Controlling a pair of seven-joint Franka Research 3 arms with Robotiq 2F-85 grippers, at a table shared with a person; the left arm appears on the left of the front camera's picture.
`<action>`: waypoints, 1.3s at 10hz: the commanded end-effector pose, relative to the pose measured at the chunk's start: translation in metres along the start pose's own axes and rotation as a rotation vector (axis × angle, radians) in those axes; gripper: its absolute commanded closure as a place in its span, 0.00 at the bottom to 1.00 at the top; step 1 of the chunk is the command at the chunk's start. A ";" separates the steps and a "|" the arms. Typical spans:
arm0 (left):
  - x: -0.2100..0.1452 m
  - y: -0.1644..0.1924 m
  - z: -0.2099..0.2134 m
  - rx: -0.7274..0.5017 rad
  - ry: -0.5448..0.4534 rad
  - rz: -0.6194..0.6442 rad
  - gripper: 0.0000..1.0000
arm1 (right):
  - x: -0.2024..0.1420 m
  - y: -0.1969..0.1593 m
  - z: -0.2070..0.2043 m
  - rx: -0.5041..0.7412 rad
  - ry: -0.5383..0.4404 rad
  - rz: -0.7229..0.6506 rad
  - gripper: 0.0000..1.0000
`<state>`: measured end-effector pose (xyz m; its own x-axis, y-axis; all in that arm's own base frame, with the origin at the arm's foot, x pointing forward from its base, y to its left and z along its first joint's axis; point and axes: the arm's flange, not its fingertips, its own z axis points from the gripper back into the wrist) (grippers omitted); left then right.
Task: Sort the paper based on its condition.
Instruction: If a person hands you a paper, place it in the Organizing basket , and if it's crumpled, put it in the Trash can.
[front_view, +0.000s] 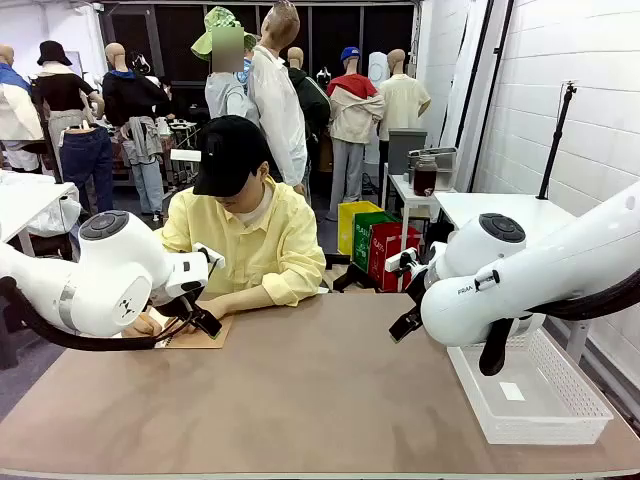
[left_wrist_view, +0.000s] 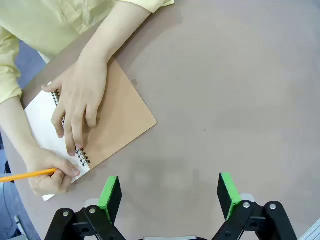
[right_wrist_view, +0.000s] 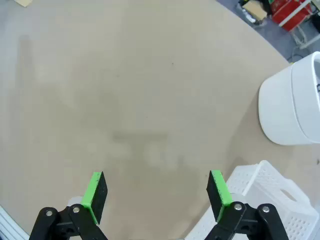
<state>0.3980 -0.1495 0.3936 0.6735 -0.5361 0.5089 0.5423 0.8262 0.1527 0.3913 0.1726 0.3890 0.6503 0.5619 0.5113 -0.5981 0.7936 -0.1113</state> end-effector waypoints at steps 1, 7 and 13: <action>0.000 0.001 0.003 0.003 -0.002 -0.001 0.00 | -0.001 -0.001 0.002 0.003 -0.003 -0.004 0.00; 0.000 0.001 0.003 0.003 -0.002 -0.001 0.00 | -0.001 -0.001 0.002 0.003 -0.003 -0.004 0.00; 0.004 0.000 0.015 0.017 -0.014 -0.007 0.00 | 0.006 -0.001 0.013 -0.001 -0.021 0.021 0.00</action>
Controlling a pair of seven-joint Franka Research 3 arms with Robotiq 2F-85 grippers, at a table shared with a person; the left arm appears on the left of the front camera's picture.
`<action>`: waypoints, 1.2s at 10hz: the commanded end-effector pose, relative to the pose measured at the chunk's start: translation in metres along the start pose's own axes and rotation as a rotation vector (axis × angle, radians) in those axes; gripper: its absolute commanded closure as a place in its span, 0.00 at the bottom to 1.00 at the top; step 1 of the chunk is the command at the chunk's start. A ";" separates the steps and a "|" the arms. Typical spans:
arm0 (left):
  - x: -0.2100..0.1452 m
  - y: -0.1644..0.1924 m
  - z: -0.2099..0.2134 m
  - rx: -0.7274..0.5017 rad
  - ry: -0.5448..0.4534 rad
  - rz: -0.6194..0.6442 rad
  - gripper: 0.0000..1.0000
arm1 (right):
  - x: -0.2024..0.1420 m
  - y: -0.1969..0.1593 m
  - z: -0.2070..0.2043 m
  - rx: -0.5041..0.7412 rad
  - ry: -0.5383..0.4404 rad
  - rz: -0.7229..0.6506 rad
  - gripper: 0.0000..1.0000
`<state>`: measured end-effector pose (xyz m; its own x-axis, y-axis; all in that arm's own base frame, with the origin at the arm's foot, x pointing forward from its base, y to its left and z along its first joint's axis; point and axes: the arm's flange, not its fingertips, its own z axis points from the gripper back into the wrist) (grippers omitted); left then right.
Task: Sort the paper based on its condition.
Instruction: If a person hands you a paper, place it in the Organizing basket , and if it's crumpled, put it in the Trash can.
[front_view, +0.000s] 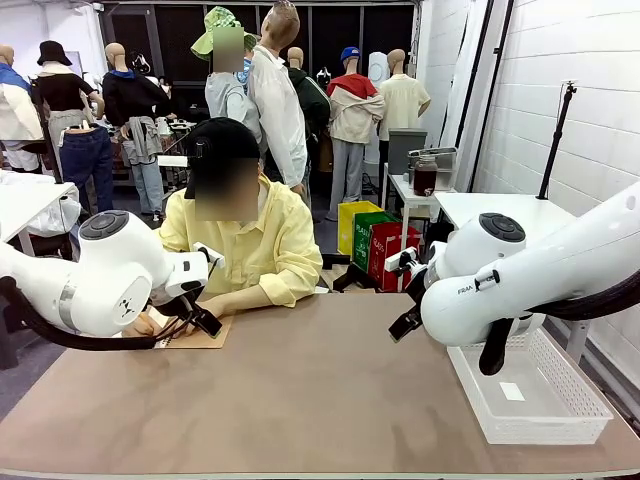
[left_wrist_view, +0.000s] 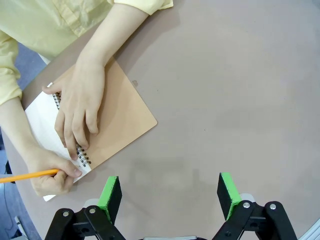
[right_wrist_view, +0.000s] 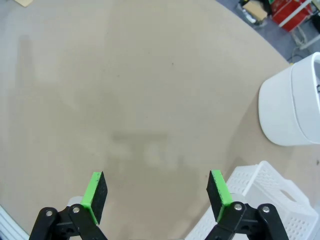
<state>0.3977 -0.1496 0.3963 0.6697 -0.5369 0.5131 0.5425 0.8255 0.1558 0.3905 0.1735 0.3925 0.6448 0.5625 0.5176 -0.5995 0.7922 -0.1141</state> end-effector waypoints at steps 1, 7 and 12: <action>0.010 0.004 0.028 0.031 -0.014 0.005 0.00 | 0.012 -0.007 0.025 0.004 -0.028 0.030 0.00; 0.060 0.009 0.148 0.052 0.020 -0.009 0.00 | 0.057 -0.027 0.116 0.093 -0.081 0.130 0.00; 0.058 0.009 0.204 0.057 -0.010 0.034 0.00 | 0.065 -0.020 0.161 0.094 -0.145 0.200 0.00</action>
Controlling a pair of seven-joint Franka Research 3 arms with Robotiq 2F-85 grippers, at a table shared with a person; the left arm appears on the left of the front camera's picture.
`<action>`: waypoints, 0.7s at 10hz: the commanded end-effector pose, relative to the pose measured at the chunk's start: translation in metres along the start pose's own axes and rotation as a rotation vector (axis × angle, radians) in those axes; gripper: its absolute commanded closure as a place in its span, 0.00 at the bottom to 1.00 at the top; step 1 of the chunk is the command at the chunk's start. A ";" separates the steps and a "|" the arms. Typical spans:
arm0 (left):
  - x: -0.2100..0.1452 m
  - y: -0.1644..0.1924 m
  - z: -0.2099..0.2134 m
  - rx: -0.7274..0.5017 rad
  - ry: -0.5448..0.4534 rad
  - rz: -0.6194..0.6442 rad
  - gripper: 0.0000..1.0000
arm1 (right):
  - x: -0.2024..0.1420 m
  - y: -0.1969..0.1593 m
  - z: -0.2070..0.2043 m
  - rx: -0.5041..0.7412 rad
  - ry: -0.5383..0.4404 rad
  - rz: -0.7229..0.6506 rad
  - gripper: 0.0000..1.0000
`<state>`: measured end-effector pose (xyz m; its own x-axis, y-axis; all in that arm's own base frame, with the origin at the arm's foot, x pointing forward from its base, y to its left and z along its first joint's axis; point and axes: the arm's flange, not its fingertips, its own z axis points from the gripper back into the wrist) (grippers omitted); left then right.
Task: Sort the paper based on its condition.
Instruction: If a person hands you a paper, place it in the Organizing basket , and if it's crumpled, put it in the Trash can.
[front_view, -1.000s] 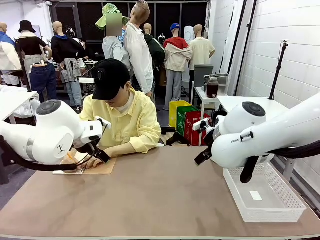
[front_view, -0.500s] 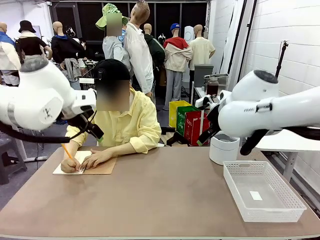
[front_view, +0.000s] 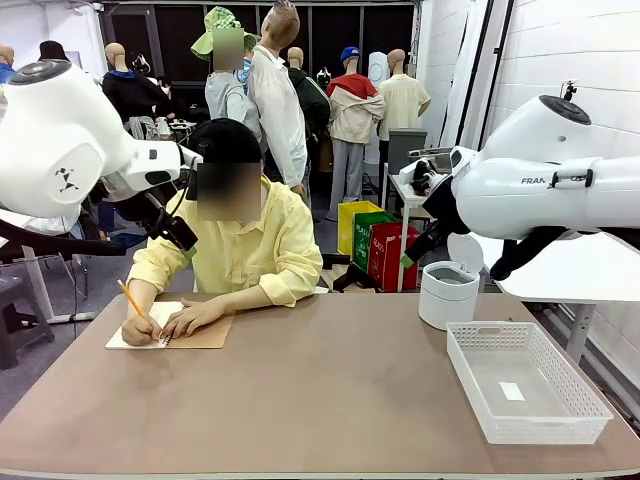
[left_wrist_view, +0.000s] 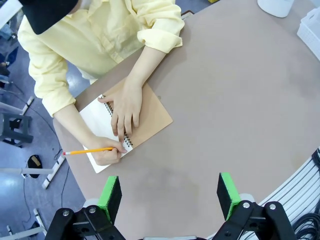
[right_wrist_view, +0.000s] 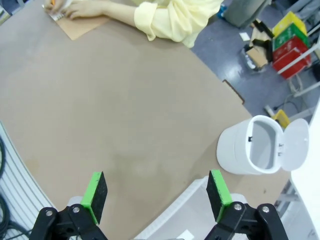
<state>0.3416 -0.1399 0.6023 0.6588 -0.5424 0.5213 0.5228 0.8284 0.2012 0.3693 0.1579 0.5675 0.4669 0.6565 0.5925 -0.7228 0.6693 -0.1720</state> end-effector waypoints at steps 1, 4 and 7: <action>-0.008 0.002 0.001 -0.001 -0.008 0.058 0.00 | -0.003 0.002 0.004 0.043 -0.041 0.028 0.00; -0.015 0.008 -0.002 -0.021 -0.014 0.083 0.00 | -0.003 -0.001 0.009 0.047 -0.110 0.034 0.00; -0.018 0.014 -0.007 -0.018 -0.029 0.098 0.00 | -0.003 -0.005 0.008 0.096 -0.175 0.030 0.00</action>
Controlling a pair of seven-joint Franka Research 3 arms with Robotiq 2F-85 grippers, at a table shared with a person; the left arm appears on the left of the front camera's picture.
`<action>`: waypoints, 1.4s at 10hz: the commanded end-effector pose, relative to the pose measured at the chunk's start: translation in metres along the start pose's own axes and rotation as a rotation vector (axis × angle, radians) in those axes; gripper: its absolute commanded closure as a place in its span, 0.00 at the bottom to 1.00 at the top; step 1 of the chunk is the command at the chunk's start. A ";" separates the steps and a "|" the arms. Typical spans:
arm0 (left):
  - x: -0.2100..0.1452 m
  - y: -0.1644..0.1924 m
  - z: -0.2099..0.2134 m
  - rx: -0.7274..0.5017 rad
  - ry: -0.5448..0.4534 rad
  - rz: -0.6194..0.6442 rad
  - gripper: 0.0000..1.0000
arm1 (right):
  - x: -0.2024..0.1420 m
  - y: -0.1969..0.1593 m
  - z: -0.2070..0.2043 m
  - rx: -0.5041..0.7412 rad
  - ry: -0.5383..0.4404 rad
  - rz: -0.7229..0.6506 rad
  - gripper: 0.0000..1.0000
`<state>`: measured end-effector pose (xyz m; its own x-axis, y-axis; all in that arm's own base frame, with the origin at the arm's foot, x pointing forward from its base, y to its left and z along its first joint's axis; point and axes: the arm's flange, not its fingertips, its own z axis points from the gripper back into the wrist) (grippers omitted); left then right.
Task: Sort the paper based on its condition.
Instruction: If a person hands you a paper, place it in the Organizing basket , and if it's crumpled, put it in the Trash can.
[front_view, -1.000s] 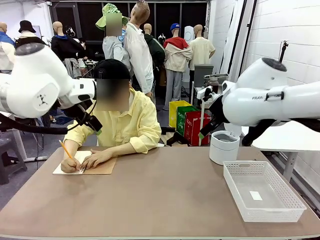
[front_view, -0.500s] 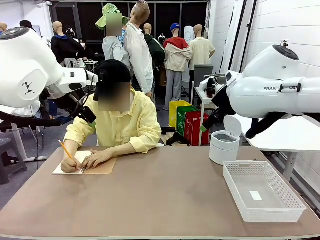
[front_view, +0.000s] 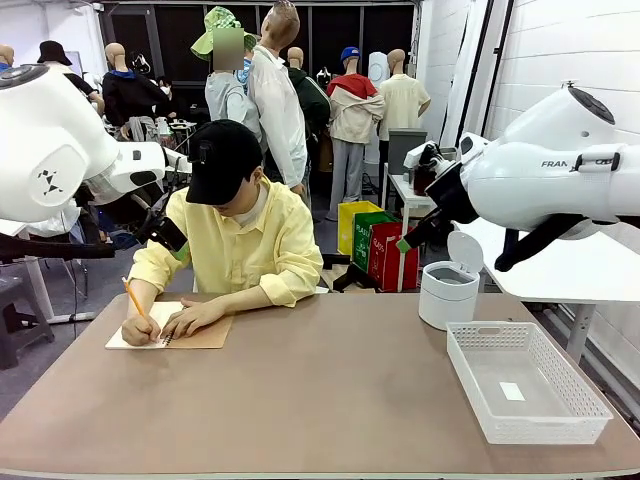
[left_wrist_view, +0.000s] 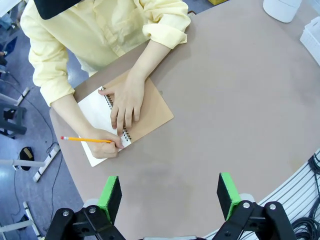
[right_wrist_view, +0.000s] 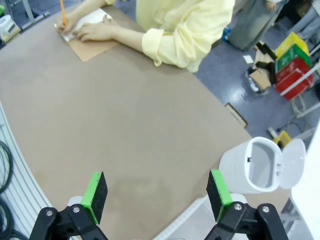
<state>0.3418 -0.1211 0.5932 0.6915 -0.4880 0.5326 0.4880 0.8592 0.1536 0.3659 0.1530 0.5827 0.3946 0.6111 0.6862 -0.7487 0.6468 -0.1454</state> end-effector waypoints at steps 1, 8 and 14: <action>-0.004 0.002 -0.002 0.008 -0.040 0.040 0.00 | -0.007 -0.002 -0.009 0.086 -0.066 0.028 0.00; 0.000 0.006 0.000 0.012 -0.029 0.015 0.00 | 0.000 0.005 -0.008 0.105 -0.062 0.001 0.00; 0.000 0.006 0.000 0.012 -0.029 0.015 0.00 | 0.000 0.005 -0.008 0.105 -0.062 0.001 0.00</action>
<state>0.3450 -0.1162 0.5940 0.6791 -0.4693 0.5644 0.4685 0.8691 0.1590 0.3674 0.1593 0.5778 0.3616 0.5773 0.7321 -0.7998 0.5956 -0.0746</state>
